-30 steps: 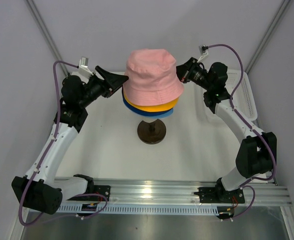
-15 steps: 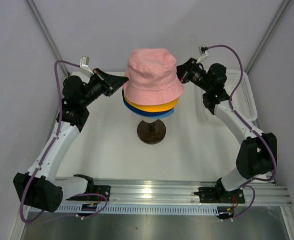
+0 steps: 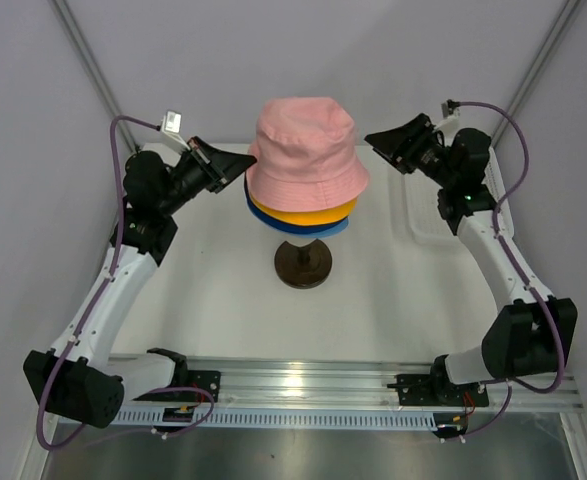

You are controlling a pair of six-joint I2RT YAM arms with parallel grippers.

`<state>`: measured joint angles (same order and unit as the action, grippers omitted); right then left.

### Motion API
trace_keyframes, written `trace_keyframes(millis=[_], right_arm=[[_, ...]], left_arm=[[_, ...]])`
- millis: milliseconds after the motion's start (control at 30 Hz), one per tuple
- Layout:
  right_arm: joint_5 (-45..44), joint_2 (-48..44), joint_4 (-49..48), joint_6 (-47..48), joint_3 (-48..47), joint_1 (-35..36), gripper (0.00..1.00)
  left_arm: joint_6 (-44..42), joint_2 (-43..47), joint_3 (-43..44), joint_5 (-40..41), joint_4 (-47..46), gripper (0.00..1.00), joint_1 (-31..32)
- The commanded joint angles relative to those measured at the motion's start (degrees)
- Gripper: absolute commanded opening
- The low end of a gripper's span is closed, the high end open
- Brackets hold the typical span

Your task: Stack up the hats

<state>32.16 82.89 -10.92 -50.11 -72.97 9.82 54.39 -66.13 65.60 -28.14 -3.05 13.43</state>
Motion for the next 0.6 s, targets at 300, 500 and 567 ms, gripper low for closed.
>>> trace_keyframes(millis=[300, 500, 567], right_arm=[[0.1, -21.6, -4.9, -25.6, 14.4, -3.3, 0.72], [-4.7, -28.6, -1.2, -28.8, 17.2, -0.2, 0.77], [-5.6, -29.2, -0.2, -28.5, 16.8, 0.5, 0.77]], left_arm=[[-4.6, 7.8, -2.9, 7.1, -1.3, 0.01, 5.3], [-5.3, 11.7, -4.5, 11.6, 0.6, 0.01, 7.3], [-5.5, 12.9, -5.1, 12.4, 0.8, 0.01, 7.7]])
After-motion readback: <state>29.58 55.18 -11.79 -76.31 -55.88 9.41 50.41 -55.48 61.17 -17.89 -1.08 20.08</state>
